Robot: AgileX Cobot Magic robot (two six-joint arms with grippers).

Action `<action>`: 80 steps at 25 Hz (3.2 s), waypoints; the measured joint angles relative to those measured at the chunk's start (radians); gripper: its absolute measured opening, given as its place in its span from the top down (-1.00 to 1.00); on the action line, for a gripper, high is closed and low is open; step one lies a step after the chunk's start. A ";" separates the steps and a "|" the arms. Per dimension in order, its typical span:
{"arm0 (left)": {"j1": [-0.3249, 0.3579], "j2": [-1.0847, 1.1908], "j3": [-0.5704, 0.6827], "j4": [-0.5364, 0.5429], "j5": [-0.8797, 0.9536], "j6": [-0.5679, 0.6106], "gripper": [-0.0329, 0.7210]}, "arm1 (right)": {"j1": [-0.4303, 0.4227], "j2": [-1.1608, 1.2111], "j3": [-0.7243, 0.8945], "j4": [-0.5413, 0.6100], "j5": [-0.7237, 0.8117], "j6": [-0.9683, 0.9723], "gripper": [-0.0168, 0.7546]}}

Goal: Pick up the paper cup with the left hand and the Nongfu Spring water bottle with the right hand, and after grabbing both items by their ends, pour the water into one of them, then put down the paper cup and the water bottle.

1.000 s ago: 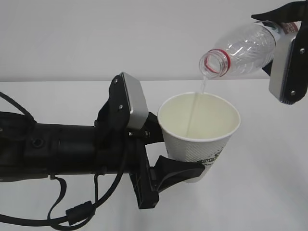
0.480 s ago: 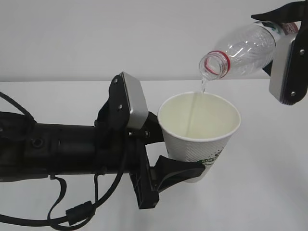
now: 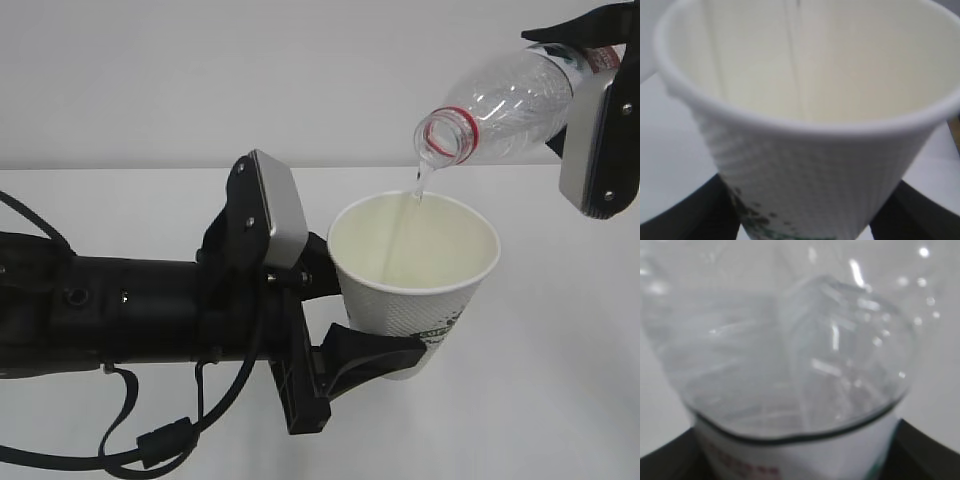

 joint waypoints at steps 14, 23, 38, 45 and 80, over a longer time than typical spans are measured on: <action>0.000 0.000 0.000 0.000 0.000 0.000 -0.44 | 0.000 0.000 0.000 0.000 0.000 -0.002 -0.40; 0.000 0.000 0.000 0.000 0.000 0.000 -0.44 | 0.000 0.000 0.000 0.000 0.000 -0.002 -0.40; 0.000 0.000 0.000 0.000 0.000 0.000 -0.44 | 0.000 0.000 0.000 0.000 0.000 -0.007 -0.40; 0.000 0.000 0.000 0.000 -0.002 0.000 -0.44 | 0.000 0.000 0.000 0.000 0.000 -0.010 -0.40; 0.000 0.000 0.000 0.000 -0.004 0.000 -0.44 | 0.000 0.000 0.000 0.000 0.000 -0.025 -0.40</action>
